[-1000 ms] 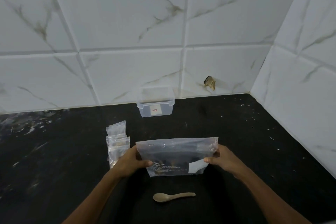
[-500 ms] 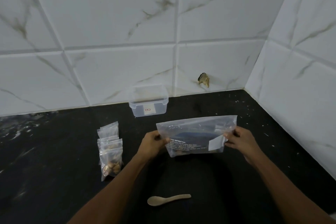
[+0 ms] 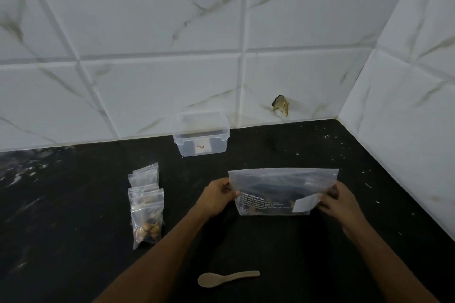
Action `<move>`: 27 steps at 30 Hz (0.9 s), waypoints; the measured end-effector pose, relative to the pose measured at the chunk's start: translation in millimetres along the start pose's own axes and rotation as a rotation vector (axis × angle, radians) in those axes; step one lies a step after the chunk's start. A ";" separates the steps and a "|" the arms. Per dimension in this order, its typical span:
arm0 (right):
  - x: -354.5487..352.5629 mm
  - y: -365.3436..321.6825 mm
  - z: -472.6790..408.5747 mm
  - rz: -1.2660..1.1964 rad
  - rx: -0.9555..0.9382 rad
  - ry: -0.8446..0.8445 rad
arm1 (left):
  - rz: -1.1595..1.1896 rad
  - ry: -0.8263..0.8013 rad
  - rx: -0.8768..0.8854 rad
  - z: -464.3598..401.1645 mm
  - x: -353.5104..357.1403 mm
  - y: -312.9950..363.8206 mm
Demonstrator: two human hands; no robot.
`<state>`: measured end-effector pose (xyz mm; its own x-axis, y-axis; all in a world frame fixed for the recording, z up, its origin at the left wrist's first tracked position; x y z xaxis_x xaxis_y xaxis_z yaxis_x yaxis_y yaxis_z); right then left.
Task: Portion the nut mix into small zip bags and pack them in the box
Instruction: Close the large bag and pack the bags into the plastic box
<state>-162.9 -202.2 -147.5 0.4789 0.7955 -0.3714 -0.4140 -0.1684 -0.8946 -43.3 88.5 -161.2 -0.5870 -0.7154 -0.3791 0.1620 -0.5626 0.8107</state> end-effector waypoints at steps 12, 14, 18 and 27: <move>67.6 -185.3 50.4 -0.173 -0.575 0.135 | 0.053 0.483 -0.044 27.3 -128.7 -13.3; 102.3 -200.8 22.8 -0.222 -0.479 -0.027 | 0.120 0.550 -0.049 20.3 -151.9 -7.4; 170.7 -211.7 -34.9 -0.315 -0.110 -0.279 | 0.283 0.567 -0.106 -2.5 -177.4 5.0; 243.2 -201.6 -88.8 -0.088 0.095 -0.362 | 0.644 0.409 -0.257 -71.0 -190.4 9.0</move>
<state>105.7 -26.4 -79.6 0.2180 0.9615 -0.1671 -0.4616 -0.0493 -0.8857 126.3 190.2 -113.4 0.0132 -0.9989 -0.0457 0.5767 -0.0298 0.8164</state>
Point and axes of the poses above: each hand's wrist, its own z-axis away from the middle knuckle, its own x-axis out of the palm, y = z × x, the point moved 3 cm from there along -z, towards the middle knuckle, and after that the axes turned 8 degrees about -x, right-handed, at the moved point
